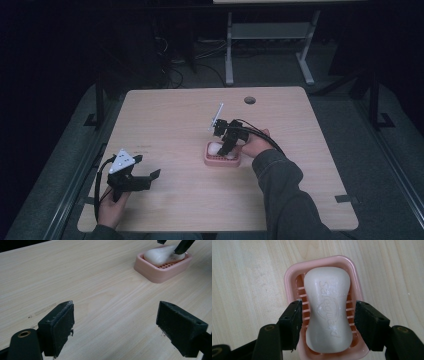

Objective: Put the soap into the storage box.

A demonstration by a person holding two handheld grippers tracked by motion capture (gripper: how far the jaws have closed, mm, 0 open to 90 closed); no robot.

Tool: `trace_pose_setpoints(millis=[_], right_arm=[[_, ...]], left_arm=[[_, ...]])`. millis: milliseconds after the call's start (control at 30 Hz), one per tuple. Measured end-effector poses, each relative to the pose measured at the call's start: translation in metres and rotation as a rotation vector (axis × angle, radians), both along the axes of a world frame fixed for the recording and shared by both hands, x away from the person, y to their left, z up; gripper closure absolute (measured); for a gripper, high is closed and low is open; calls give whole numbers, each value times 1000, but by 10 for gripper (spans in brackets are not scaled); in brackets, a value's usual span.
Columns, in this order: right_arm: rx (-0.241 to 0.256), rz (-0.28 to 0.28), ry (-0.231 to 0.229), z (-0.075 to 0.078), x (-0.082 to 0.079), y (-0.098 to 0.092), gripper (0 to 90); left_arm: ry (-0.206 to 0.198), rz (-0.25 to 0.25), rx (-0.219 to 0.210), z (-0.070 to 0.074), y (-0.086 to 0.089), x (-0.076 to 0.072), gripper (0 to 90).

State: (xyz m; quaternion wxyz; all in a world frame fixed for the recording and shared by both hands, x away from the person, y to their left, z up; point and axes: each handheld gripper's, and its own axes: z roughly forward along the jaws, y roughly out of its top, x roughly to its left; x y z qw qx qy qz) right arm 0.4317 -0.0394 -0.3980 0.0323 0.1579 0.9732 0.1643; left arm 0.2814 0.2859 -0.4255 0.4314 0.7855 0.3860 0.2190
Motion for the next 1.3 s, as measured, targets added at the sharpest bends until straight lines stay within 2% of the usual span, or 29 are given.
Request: trace_pose_setpoints(millis=[967,1300], right_arm=[[62,-60,3,17,-5,-24,357],[84,-82,6,13,-8,-37,354]], left_arm=[[-4,5,-6,0,0,-1,145],[-5,6,-6,0,0,-1,146]])
